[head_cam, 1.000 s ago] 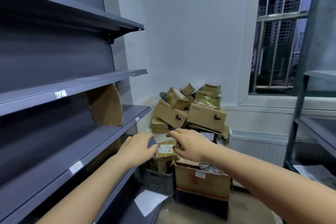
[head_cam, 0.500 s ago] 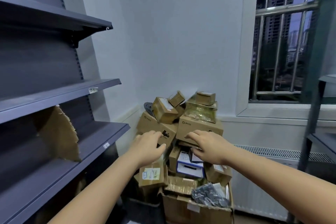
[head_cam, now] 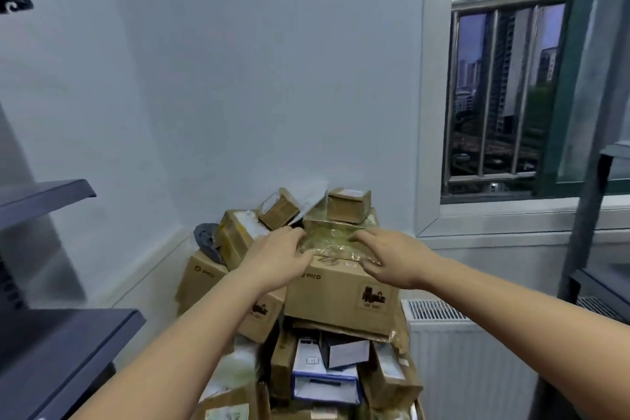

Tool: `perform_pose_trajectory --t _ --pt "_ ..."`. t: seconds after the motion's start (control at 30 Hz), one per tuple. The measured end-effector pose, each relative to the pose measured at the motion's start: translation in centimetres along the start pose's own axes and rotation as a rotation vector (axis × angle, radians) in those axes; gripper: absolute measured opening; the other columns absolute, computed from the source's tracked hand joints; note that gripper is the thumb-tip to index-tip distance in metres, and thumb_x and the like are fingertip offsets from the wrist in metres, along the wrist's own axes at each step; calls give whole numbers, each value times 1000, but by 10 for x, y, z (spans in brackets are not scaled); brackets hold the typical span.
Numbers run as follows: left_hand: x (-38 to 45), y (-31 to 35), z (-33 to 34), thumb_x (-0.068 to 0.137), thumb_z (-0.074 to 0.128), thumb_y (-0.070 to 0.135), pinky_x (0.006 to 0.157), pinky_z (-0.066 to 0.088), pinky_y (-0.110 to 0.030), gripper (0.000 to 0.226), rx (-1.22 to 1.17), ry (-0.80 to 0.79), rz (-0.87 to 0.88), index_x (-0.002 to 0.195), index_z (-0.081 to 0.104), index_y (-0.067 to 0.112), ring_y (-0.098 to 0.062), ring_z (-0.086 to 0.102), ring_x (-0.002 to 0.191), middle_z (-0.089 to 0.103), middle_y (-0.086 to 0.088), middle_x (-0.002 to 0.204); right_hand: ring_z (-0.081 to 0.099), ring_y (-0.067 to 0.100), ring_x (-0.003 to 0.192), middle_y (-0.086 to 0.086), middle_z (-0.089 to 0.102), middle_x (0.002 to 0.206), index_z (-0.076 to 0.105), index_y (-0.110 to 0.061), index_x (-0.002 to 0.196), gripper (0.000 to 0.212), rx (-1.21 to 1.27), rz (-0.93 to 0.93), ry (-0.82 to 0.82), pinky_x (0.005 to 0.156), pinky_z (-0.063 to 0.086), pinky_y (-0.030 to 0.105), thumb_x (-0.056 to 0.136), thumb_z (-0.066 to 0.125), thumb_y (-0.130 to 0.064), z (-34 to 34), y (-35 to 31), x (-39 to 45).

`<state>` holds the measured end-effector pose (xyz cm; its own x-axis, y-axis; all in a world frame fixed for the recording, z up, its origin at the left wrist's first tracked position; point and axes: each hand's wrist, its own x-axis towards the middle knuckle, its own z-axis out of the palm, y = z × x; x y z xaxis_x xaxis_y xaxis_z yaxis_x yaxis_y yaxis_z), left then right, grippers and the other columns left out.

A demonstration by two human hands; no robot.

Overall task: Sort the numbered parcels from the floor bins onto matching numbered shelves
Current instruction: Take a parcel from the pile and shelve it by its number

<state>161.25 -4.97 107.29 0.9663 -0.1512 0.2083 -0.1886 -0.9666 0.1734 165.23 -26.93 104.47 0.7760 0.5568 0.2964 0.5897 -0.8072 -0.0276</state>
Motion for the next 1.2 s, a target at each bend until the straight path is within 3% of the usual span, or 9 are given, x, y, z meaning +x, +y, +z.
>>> perform_pose_trajectory --t 0.13,0.3,0.7,0.8,0.93,1.07,1.2 --pt "64 -10 26 95 44 49 101 43 -39 58 -40 -42 21 145 38 22 -18 48 126 42 3 145 54 22 115 -1 50 135 39 -24 140 45 -38 79 -39 86 44 32 97 45 -38 17 48 41" --pt "146 -18 53 95 46 47 106 39 -36 61 -101 -33 3 148 34 19 -17 41 133 38 1 150 50 21 123 -1 47 139 35 -26 145 56 -13 138 -80 95 44 33 94 50 -44 34 115 100" --pt "344 -4 100 99 42 37 101 41 -36 45 -205 -83 -123 136 45 10 -23 48 122 49 -7 136 28 21 143 4 24 158 8 -14 155 119 178 253 -249 112 32 37 69 70 -69 80 246 243" --pt "373 -1 111 101 41 32 95 36 -29 44 -209 -103 -171 137 42 8 -23 45 126 46 -8 141 39 22 136 4 36 150 21 -9 148 119 254 306 -315 108 37 38 62 75 -71 98 263 261" --pt "396 -1 124 99 41 33 80 29 -23 47 -195 -126 -275 141 38 11 -23 46 125 48 -7 140 51 16 122 -4 52 136 34 -16 138 120 500 369 -381 102 44 34 45 78 -76 122 283 274" --pt "405 -5 131 96 46 34 62 31 -24 40 -239 -131 -371 128 50 10 -17 49 96 57 -5 123 48 12 124 -8 50 136 32 -19 141 115 693 390 -389 106 41 30 48 87 -60 134 291 280" --pt "406 -5 131 93 51 28 54 28 -20 27 -333 -88 -373 113 47 11 -17 48 88 56 -1 107 50 11 122 -10 47 138 25 -24 145 109 776 345 -352 105 40 29 59 91 -36 135 296 280"
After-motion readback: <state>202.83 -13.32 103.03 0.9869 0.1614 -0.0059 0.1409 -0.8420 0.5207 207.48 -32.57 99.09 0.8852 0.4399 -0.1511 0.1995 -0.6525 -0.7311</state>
